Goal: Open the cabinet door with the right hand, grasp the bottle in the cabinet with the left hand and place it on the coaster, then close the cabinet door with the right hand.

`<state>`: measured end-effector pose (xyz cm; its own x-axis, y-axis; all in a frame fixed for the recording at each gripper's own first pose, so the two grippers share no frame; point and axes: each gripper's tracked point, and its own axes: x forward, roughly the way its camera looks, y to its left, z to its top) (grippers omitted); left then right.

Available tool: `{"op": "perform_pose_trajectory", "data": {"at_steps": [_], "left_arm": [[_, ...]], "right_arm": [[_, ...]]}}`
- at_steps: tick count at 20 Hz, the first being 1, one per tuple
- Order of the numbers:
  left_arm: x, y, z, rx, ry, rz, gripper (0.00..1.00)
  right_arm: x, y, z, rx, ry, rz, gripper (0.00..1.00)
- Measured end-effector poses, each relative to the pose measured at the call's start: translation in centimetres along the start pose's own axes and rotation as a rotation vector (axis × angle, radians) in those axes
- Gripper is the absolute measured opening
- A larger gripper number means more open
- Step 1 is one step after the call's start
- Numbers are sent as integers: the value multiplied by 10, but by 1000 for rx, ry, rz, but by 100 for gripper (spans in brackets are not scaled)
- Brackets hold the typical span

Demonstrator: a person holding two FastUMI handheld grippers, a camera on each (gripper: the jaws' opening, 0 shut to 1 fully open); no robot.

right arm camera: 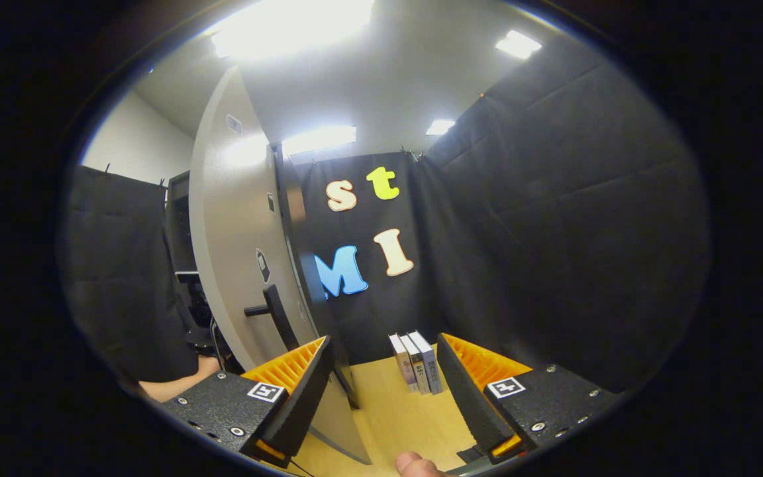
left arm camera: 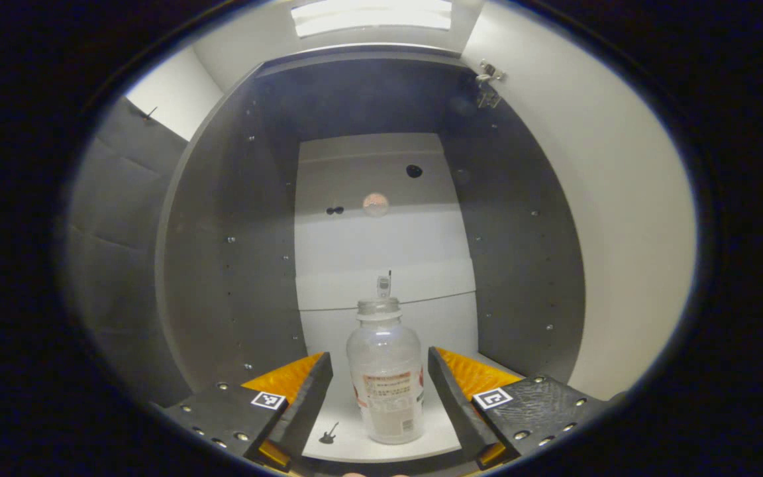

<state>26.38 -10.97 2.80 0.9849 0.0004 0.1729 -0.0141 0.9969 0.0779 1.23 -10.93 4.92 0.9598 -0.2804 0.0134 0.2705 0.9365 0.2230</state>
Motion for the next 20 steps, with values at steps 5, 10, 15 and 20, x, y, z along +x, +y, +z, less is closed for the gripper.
{"op": "perform_pose_trajectory", "data": {"at_steps": [5, 10, 15, 20], "left_arm": [[30, -4, -22, -26, 18, -21, 86], [34, -12, -27, -41, 28, -43, 74], [19, -13, -18, -35, 32, -50, 74], [-28, -10, 16, -8, 5, -29, 72]], "right_arm": [[5, 14, -15, -76, 36, -33, 95], [7, 16, -24, -32, 73, -46, 95], [6, 7, -26, -39, 68, -57, 95], [1, -6, -32, -17, 68, -18, 95]]}}
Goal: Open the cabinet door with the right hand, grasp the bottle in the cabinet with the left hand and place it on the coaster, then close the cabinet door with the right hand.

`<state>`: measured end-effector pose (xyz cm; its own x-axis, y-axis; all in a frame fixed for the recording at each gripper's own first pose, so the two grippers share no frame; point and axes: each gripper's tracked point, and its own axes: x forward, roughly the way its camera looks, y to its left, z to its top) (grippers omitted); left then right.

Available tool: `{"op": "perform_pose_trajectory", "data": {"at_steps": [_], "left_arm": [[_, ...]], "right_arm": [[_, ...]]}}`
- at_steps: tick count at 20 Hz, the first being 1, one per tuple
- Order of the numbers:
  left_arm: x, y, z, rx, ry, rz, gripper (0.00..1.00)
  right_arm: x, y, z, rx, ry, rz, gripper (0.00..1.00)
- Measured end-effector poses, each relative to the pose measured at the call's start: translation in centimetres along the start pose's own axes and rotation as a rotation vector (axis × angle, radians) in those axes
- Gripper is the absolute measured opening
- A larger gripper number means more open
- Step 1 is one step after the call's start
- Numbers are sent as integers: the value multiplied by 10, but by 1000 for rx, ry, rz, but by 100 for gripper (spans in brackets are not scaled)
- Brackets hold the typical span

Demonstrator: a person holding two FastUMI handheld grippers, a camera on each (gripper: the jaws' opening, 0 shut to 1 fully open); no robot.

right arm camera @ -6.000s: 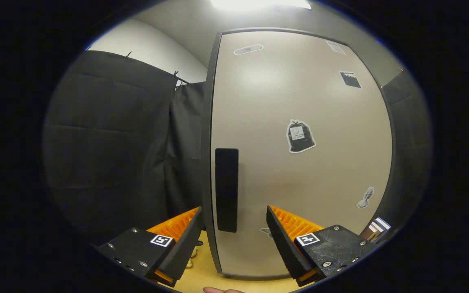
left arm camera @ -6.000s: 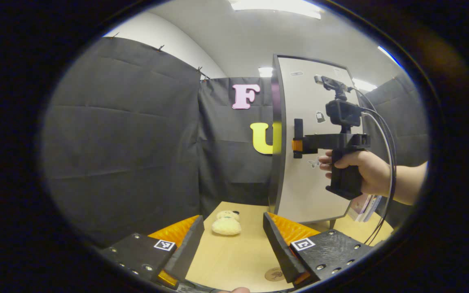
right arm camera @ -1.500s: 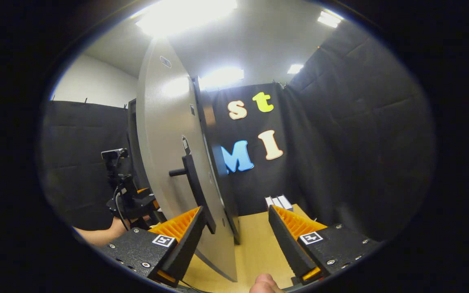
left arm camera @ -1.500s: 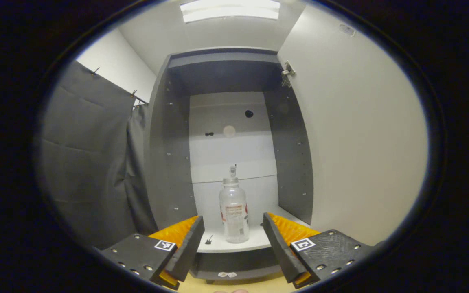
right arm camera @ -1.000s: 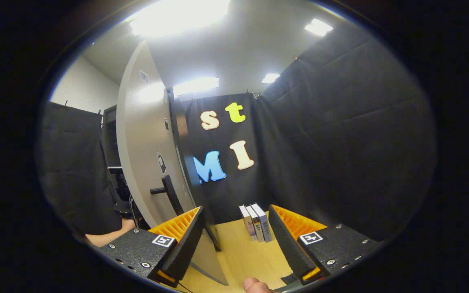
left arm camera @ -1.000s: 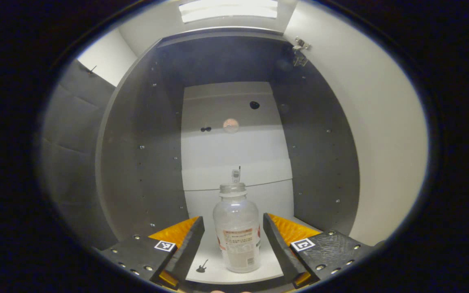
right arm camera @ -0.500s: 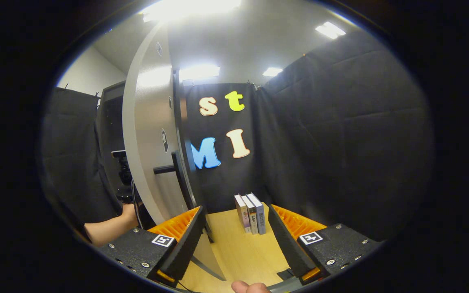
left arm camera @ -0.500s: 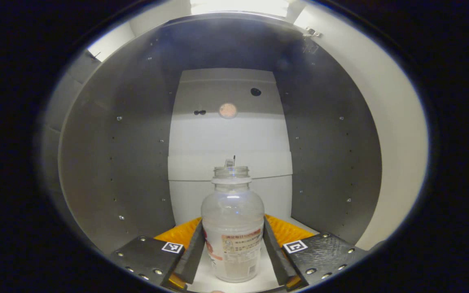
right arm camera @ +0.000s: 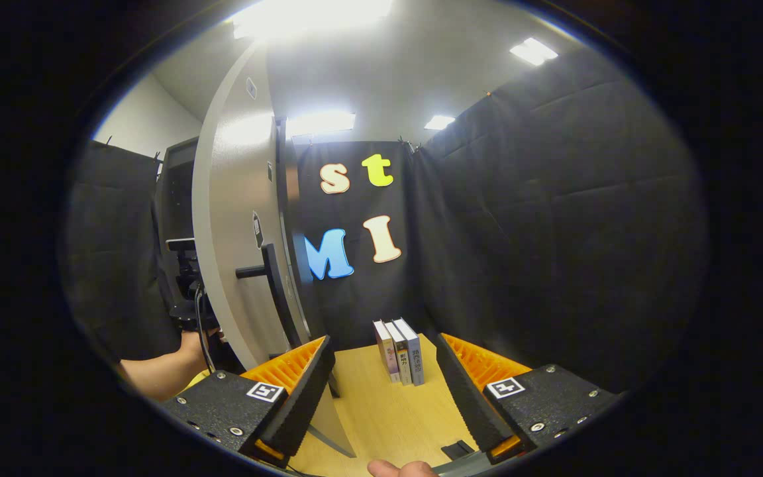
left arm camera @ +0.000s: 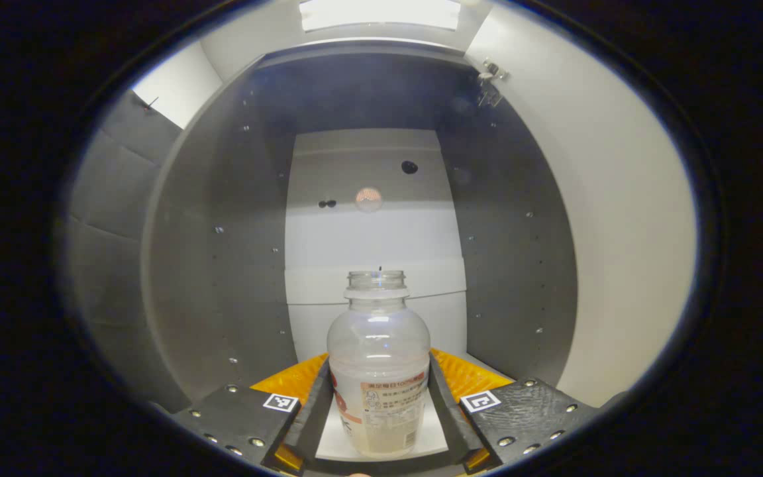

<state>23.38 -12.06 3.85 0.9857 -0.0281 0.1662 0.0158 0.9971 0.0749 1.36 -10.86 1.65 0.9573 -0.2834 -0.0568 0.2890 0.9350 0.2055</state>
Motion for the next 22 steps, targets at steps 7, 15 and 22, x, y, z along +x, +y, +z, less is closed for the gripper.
{"op": "perform_pose_trajectory", "data": {"at_steps": [7, 15, 22], "left_arm": [[-99, 20, 40, 57, -16, 90, 76], [-215, 45, 39, 77, -21, 203, 73], [-305, 57, -25, 92, -56, 251, 74]], "right_arm": [[0, -4, -14, -37, 40, 141, 95], [-6, -22, -35, -111, 51, 187, 95], [-5, -43, -33, -125, -26, 79, 95]]}}
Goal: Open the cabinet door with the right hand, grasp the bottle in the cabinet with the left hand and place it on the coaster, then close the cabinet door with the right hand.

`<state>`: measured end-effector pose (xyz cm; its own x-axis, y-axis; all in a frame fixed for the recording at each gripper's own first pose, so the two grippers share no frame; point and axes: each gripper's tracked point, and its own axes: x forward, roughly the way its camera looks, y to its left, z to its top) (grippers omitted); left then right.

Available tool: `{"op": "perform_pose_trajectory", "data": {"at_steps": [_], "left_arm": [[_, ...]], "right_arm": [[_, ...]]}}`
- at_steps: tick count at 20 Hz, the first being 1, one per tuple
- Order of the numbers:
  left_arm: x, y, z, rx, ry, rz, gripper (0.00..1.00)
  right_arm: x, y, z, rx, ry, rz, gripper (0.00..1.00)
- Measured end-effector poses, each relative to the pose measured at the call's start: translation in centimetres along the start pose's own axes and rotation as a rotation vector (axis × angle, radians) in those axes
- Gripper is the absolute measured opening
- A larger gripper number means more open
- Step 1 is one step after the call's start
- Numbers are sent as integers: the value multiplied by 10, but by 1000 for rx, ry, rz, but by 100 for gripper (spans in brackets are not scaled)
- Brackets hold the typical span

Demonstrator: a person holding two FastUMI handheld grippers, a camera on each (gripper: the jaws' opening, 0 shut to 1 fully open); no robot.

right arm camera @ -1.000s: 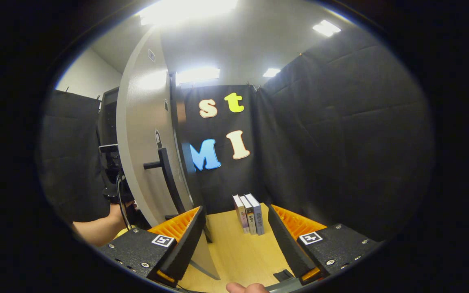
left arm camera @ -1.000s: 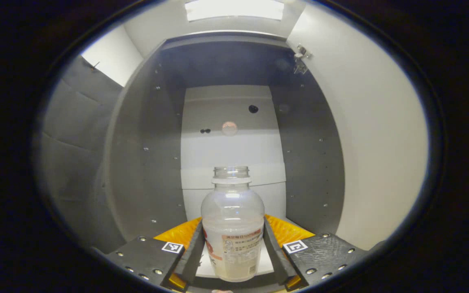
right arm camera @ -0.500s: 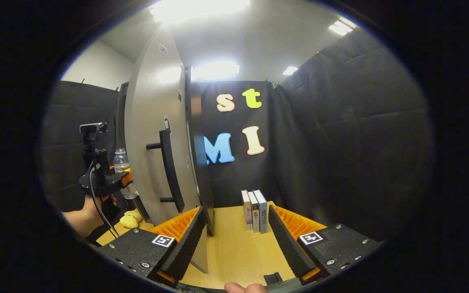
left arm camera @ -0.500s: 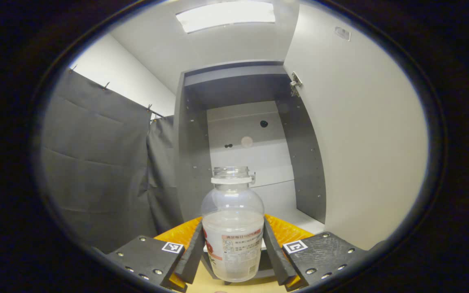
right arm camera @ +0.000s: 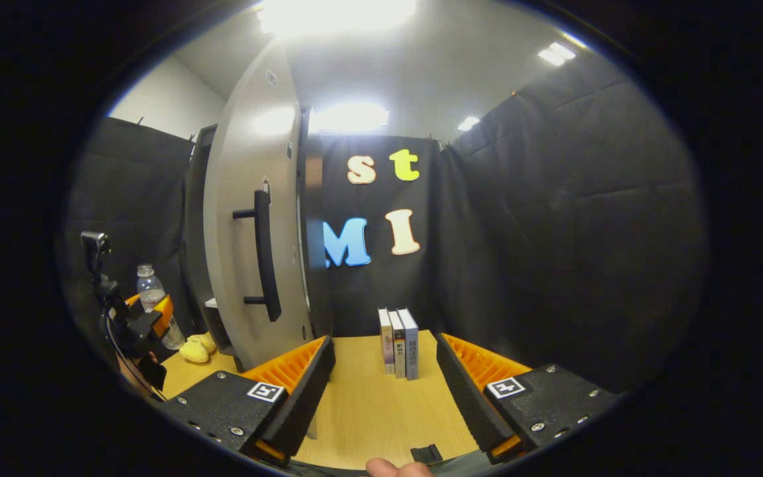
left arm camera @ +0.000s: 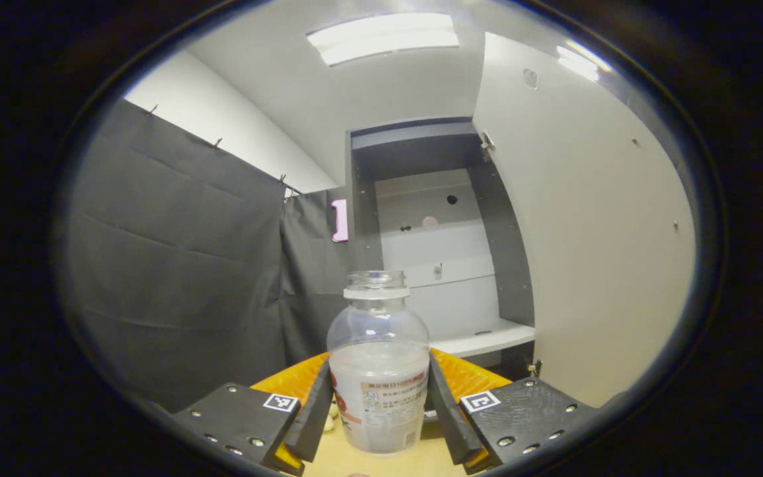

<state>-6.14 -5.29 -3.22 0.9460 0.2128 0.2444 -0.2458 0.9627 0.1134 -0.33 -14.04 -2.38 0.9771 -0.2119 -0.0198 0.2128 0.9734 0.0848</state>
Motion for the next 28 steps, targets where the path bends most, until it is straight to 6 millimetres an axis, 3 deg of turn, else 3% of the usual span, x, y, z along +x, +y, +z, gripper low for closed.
{"op": "perform_pose_trajectory", "data": {"at_steps": [3, 5, 8, 9, 11, 12, 14, 19, 24, 26, 28], "left_arm": [[-34, 11, -45, 2, 14, 12, 75], [-53, 17, -75, -3, 19, 18, 73], [-67, 16, -126, 10, 50, 12, 75], [-70, 19, -141, 33, 54, 24, 72], [-77, 29, -166, 39, 60, 79, 75], [-71, 24, -174, 9, 66, 72, 72], [-66, 29, -193, -14, 79, 96, 75], [-65, 22, -236, -5, 79, 125, 73], [-82, 15, -270, -58, 131, 141, 79], [-85, 15, -269, -38, 117, 147, 75], [-88, 15, -264, -27, 93, 148, 85]], "right_arm": [[8, 3, -13, -8, -9, -47, 95], [12, 9, -35, -11, 36, -65, 95], [15, 22, -72, -33, 142, -75, 95], [16, 28, -82, -51, 171, -68, 95], [21, 39, -97, -108, 215, -47, 95], [25, 40, -105, -132, 229, -41, 92], [25, 37, -114, -125, 253, -50, 96], [33, 28, -134, -151, 280, -59, 95], [28, 26, -158, -194, 320, -30, 96], [27, 24, -170, -195, 348, -20, 95], [23, 23, -178, -191, 368, -15, 95]]}}
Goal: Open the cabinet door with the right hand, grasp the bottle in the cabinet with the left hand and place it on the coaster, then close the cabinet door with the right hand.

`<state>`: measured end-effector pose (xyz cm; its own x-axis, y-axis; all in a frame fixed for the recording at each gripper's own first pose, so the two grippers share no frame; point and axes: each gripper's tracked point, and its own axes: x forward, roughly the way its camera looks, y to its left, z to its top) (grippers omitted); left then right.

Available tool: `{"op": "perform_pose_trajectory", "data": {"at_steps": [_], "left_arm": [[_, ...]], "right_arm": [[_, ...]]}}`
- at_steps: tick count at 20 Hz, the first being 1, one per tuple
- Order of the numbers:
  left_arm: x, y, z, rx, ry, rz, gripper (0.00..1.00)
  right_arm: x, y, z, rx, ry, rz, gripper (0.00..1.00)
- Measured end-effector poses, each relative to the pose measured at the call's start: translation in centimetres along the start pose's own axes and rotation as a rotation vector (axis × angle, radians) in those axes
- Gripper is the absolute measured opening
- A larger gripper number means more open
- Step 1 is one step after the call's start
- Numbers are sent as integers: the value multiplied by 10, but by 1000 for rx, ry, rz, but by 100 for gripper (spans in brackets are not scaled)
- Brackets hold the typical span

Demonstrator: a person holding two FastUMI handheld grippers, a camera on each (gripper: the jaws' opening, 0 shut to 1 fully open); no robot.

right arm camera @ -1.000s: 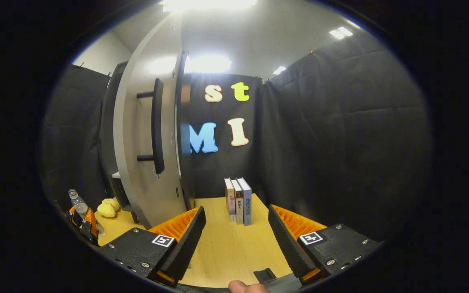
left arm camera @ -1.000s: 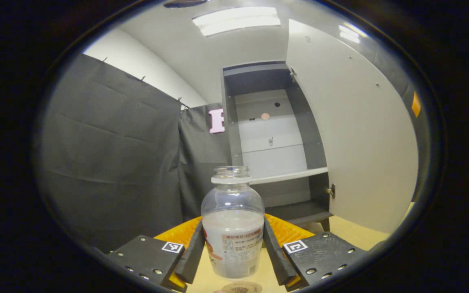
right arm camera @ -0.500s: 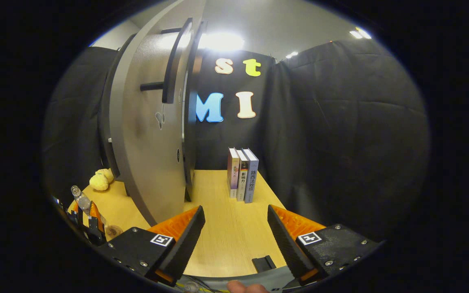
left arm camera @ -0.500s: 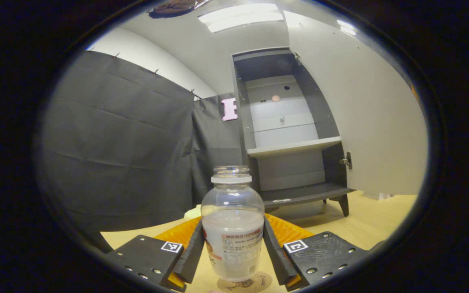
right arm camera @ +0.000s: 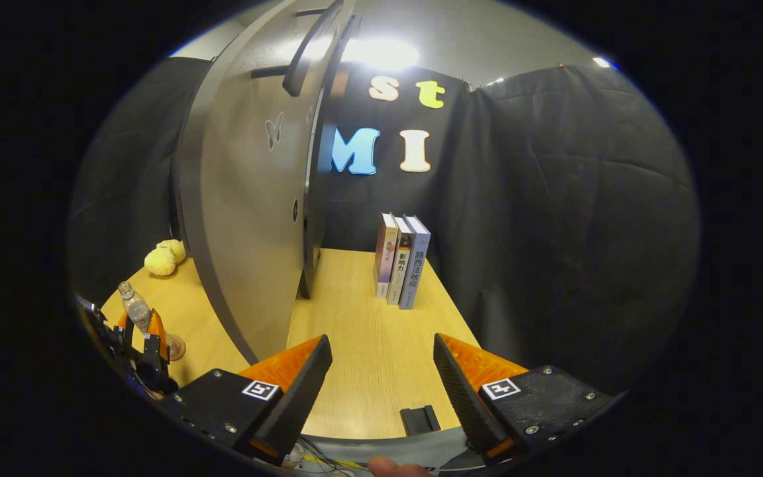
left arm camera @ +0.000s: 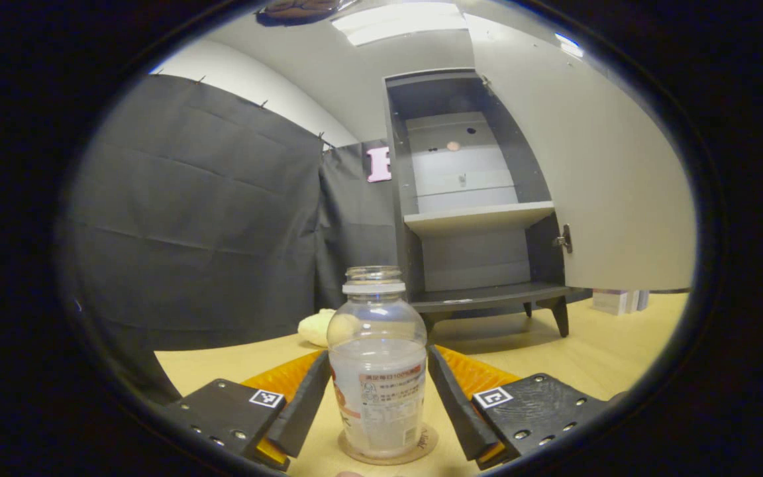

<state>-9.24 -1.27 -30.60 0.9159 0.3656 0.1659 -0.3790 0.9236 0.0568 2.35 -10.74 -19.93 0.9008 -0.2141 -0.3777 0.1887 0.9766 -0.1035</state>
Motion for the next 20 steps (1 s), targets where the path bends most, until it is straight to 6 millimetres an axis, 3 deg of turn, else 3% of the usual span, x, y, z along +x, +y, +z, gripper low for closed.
{"op": "perform_pose_trajectory", "data": {"at_steps": [3, 5, 9, 10, 13, 20], "left_arm": [[-2, 2, 5, -20, -10, 8, 91], [-4, 5, 19, -18, -33, 15, 85], [-2, 4, 40, -32, -53, -6, 90], [-1, 4, 47, -33, -58, -12, 85], [3, 3, 84, -11, -98, -27, 88], [2, -10, 192, -60, -123, -105, 88]], "right_arm": [[-2, 2, -10, -18, 16, 17, 95], [-2, 3, -14, -23, 28, 30, 95], [-3, -1, -15, 14, 36, 34, 95], [-4, -4, -12, 21, 27, 32, 95], [-3, -11, -5, 42, 16, 29, 96], [-10, -38, 32, 149, -61, -3, 95]]}}
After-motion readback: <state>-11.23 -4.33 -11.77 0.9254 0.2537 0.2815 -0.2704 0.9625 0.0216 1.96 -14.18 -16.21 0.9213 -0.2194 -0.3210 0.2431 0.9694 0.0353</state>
